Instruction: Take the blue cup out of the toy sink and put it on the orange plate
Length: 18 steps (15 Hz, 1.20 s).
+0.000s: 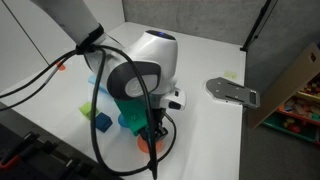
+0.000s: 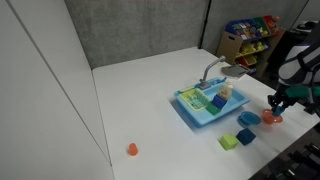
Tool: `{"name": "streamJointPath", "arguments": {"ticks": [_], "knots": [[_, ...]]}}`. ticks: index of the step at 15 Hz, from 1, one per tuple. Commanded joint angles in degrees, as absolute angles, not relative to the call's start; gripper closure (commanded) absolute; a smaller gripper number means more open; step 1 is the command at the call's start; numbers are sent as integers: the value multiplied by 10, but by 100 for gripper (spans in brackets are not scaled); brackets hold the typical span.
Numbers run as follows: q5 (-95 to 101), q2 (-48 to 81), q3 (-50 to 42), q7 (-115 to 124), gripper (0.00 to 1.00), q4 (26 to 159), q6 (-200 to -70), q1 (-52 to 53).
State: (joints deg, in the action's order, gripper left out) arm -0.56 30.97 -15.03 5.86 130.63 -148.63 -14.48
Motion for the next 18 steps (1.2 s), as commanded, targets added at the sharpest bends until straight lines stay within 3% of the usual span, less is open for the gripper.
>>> {"name": "streamJointPath", "arguments": {"ticks": [1, 3, 4, 7, 11, 18], "knots": [[-17, 313, -138, 36, 83, 1309, -1502, -158], [-18, 315, -136, 33, 83, 1309, -1505, -159], [-18, 316, -135, 32, 77, 1309, -1506, -160], [-19, 314, -133, 27, 33, 1310, -1507, -162], [-23, 303, -127, 11, 2, 1314, -1501, -168], [-20, 274, -118, -9, 0, 1316, -1482, -164]]}}
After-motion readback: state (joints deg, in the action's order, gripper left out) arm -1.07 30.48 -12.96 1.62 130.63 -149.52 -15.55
